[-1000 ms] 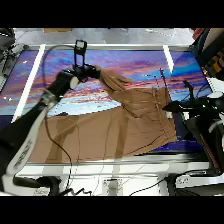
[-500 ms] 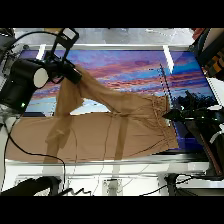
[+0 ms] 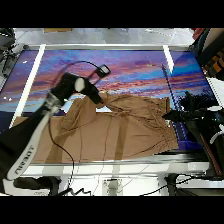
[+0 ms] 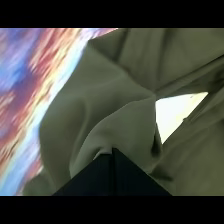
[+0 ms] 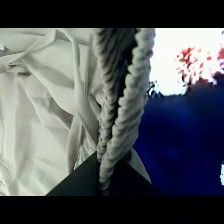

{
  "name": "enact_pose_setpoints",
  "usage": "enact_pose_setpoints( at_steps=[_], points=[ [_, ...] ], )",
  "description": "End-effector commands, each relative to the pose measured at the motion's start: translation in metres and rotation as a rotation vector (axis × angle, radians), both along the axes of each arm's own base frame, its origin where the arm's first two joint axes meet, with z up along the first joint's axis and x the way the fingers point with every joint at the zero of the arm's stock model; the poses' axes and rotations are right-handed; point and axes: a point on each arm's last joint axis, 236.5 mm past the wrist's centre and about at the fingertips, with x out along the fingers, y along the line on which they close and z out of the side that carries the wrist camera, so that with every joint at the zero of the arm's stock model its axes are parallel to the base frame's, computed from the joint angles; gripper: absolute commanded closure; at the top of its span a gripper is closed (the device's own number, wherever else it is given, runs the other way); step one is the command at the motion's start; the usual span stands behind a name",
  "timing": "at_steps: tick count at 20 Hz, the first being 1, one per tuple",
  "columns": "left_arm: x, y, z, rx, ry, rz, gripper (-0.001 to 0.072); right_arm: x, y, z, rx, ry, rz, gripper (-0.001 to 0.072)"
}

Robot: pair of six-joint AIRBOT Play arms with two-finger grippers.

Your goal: Fold the clothes and pants, and hang the long-sleeved shirts on hangers.

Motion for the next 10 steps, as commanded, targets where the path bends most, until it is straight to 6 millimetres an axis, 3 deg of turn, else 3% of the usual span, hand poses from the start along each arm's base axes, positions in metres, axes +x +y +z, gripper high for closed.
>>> enact_pose_setpoints(
  at_steps=[1, 2, 4, 6, 8, 10],
  points=[
    [-0.009, -0.066, -0.013, -0.053, -0.061, -0.113, 0.0371, 0.0, 0.0, -0.001, -0.002, 0.001, 0.0, 0.0678],
    [-0.012, -0.076, -0.006, -0.097, -0.063, -0.082, 0.0208, -0.001, 0.0, 0.0, -0.002, 0.001, 0.001, 0.0678],
    [-0.012, -0.073, 0.003, -0.122, -0.061, -0.041, 0.0197, -0.001, 0.0, 0.0, -0.001, 0.002, 0.001, 0.0678],
    [-0.001, -0.046, 0.01, -0.13, -0.046, 0.037, 0.0207, -0.001, 0.0, 0.0, -0.002, 0.002, 0.002, 0.0678],
    [0.016, 0.008, 0.015, -0.13, -0.001, 0.18, 0.0207, -0.001, 0.0, -0.001, -0.003, 0.003, 0.002, 0.0678],
    [0.023, 0.081, 0.011, -0.123, 0.098, 0.378, 0.0207, -0.001, -0.001, -0.001, -0.005, 0.004, 0.003, 0.0678]
  ],
)
